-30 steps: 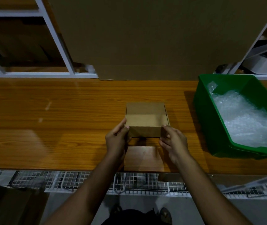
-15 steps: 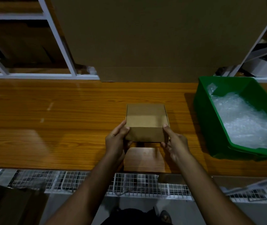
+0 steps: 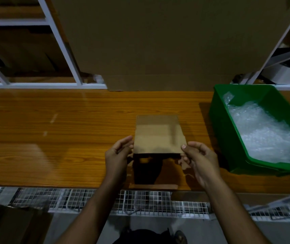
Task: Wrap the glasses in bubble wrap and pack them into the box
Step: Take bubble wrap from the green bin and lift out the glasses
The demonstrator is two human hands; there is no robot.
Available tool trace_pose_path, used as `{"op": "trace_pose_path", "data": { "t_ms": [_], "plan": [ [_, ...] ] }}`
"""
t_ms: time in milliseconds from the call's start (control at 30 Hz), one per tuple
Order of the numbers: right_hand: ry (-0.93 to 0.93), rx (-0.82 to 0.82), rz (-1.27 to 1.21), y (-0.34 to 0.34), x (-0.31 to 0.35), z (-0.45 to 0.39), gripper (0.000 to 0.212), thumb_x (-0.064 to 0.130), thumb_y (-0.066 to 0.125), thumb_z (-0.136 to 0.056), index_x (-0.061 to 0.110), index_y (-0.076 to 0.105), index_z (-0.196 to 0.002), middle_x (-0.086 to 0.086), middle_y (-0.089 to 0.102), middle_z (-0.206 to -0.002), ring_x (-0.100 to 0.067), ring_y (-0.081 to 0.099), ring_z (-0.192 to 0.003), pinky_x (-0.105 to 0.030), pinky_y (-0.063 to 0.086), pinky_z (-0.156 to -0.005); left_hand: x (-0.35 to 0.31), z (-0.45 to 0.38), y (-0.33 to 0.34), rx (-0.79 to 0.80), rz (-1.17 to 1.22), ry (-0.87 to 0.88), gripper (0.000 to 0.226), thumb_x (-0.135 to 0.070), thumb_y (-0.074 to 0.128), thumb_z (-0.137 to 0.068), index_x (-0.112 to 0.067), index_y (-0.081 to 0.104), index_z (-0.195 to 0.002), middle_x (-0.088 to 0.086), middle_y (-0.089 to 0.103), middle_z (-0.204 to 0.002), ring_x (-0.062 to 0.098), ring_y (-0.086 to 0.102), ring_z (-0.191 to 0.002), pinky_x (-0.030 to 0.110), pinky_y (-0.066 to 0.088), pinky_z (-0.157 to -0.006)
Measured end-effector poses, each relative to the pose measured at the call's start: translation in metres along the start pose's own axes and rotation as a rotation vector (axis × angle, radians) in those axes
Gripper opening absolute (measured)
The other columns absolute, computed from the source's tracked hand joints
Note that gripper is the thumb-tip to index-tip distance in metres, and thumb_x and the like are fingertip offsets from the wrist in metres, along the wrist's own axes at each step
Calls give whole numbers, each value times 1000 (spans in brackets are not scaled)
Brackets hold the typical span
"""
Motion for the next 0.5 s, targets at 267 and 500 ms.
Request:
{"op": "trace_pose_path", "data": {
  "t_ms": [267, 500],
  "plan": [
    [-235, 175, -135, 28, 69, -3, 29, -7, 47, -96, 8, 66, -112, -12, 66, -116, -25, 70, -104, -29, 58, -86, -60, -28, 15, 193, -110, 324, 49, 4, 68, -88, -19, 61, -130, -2, 64, -131, 5, 59, -122, 24, 56, -91],
    [-383, 201, 182, 52, 92, -49, 60, 0, 56, -94, 41, 50, -138, 8, 50, -146, -11, 51, -128, -34, 50, -95, -75, -108, 43, 237, -393, 284, 63, 0, 55, -93, -33, 43, -146, -3, 43, -151, 15, 43, -136, 42, 55, -97]
  ]
}}
Point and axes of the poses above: each hand's wrist, its own z-axis away from the middle knuckle, its own y-axis out of the palm, x = y × z, the point moved 6 cm from there along -z, towards the middle knuckle
